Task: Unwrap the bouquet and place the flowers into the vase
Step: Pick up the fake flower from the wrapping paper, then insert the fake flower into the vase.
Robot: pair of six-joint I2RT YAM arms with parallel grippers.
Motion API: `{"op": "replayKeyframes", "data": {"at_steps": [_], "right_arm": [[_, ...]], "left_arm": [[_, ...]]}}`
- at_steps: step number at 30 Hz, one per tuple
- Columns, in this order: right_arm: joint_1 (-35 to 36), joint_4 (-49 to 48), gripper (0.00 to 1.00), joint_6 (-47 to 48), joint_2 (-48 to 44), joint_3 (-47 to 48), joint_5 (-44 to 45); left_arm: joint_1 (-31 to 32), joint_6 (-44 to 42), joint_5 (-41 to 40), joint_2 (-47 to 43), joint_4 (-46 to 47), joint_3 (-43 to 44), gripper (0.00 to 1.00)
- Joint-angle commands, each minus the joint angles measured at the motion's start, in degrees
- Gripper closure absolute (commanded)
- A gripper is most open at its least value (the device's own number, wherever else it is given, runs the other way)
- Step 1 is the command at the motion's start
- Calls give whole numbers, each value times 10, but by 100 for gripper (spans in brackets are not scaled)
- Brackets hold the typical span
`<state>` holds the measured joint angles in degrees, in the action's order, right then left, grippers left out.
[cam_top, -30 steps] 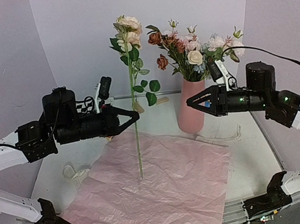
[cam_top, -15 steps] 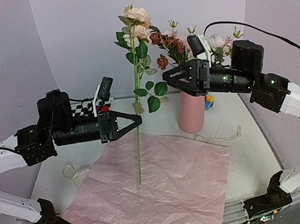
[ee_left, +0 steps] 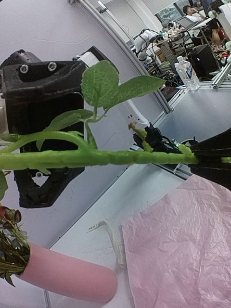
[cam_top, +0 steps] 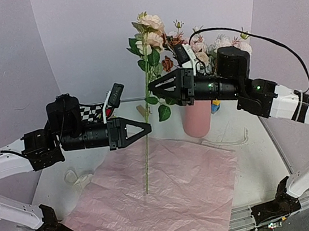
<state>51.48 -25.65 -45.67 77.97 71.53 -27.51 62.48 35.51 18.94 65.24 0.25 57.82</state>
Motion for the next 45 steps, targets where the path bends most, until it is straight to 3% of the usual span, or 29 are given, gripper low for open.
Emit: {"op": "replayKeyframes", "data": {"at_steps": [1, 6, 9, 11, 16, 17, 21, 24, 38, 42, 45], "right_arm": [[4, -74, 51, -18, 5, 31, -18], [4, -75, 67, -18, 6, 30, -12], [4, -75, 88, -18, 6, 29, -10], [5, -75, 95, -18, 4, 27, -9], [4, -75, 96, -13, -4, 20, -1], [4, -75, 94, -13, -4, 20, -3], [5, -75, 68, -15, 4, 25, -17], [5, -75, 67, -18, 10, 28, -21], [5, -81, 75, -25, 21, 33, -34], [5, -81, 94, -26, 19, 32, -35], [5, -81, 100, -21, 8, 27, -25]], "left_arm": [[3, -7, 16, 6, 35, 6, 100], [3, -3, 22, 9, 39, 4, 100], [4, 1, 28, 9, 41, 3, 100], [4, 2, 30, 9, 41, 2, 99], [4, 3, 30, 6, 42, -3, 97], [4, 3, 31, 7, 42, -4, 97], [4, 3, 32, 8, 44, -4, 97], [4, 3, 33, 8, 45, -4, 97], [5, 7, 39, 12, 48, -4, 97], [6, 6, 37, 12, 48, -4, 97], [6, 5, 34, 11, 48, -7, 95]]}}
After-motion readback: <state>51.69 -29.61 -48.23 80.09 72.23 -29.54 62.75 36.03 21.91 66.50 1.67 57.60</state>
